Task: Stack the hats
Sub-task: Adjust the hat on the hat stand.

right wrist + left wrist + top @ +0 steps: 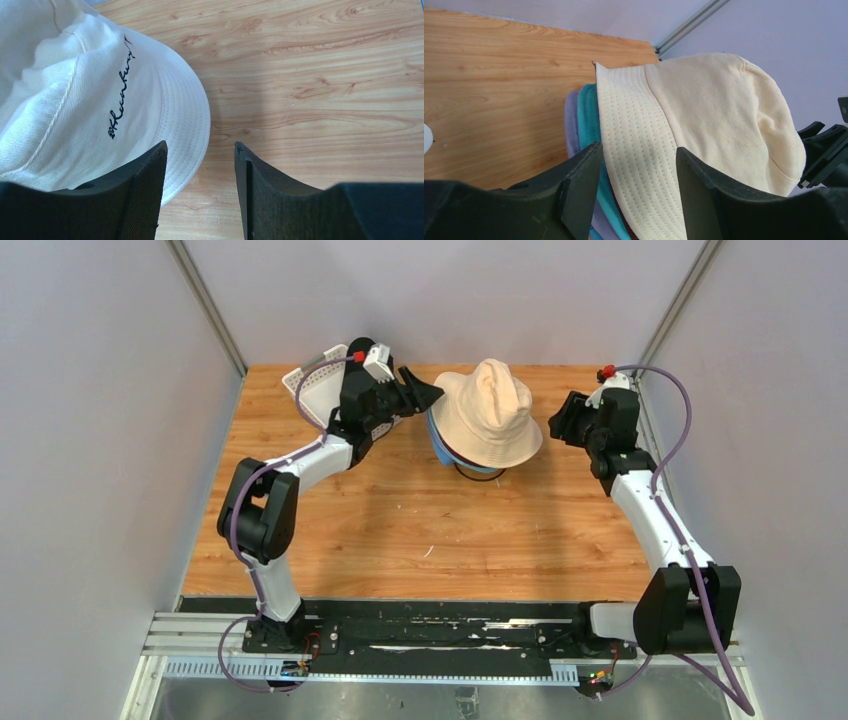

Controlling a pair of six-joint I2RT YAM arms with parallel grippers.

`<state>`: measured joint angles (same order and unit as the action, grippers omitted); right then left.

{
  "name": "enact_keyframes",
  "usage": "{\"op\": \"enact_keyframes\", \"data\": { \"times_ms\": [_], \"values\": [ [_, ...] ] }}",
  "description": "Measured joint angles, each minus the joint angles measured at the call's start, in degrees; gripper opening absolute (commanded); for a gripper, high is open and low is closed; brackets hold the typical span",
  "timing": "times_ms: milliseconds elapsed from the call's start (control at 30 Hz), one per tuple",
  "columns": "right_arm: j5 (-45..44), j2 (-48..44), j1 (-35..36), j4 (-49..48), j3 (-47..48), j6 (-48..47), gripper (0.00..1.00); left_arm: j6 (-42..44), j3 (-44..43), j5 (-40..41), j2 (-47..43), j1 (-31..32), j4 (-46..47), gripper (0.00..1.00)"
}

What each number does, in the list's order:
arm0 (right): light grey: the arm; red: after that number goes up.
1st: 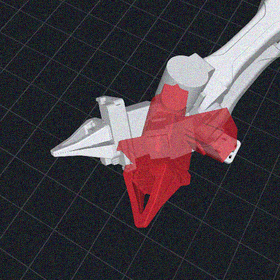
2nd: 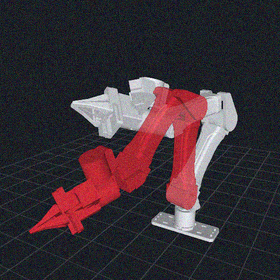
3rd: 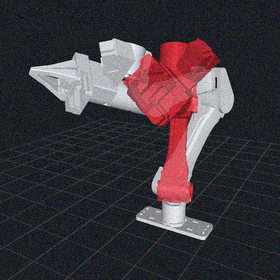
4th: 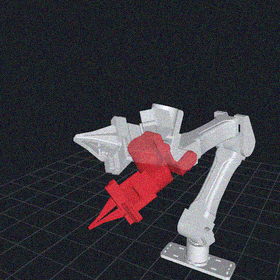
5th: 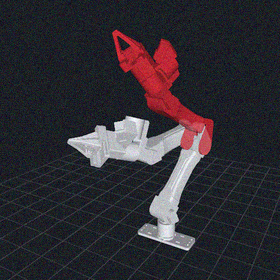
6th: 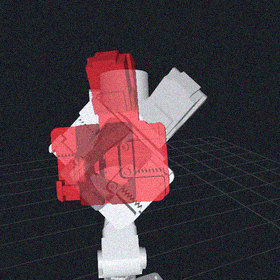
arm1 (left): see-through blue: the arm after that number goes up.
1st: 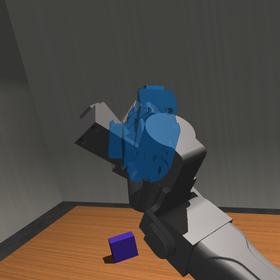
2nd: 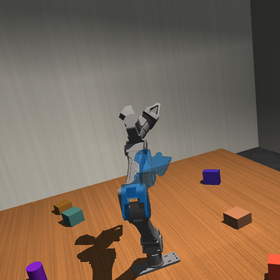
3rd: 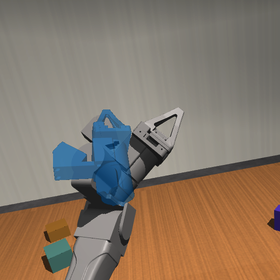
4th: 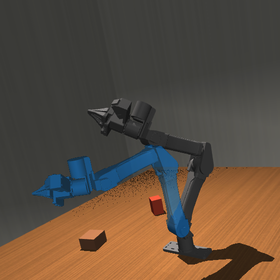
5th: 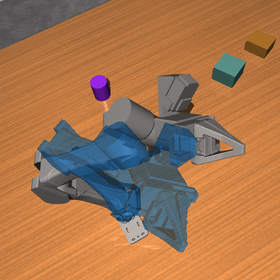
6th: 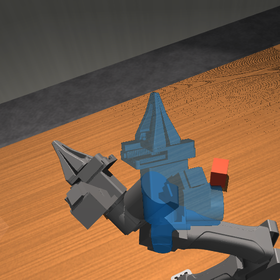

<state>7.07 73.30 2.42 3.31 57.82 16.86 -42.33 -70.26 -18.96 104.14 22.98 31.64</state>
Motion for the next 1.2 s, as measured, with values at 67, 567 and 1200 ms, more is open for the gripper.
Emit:
{"op": "enact_keyframes", "data": {
  "times_ms": [67,567,1200],
  "values": [
    [0.00,-0.02,0.00,0.00,-0.04,0.00,0.51,-0.13,0.00,-0.13,0.31,0.00,0.31,0.60],
    [0.00,-0.02,-0.55,0.02,-0.17,0.00,0.51,-1.70,-0.02,-1.51,3.13,0.00,2.23,0.48],
    [6.38,1.42,-5.95,-0.81,-3.02,2.99,0.52,-6.16,-0.76,-5.11,7.06,-0.72,7.74,0.00]
  ]
}}
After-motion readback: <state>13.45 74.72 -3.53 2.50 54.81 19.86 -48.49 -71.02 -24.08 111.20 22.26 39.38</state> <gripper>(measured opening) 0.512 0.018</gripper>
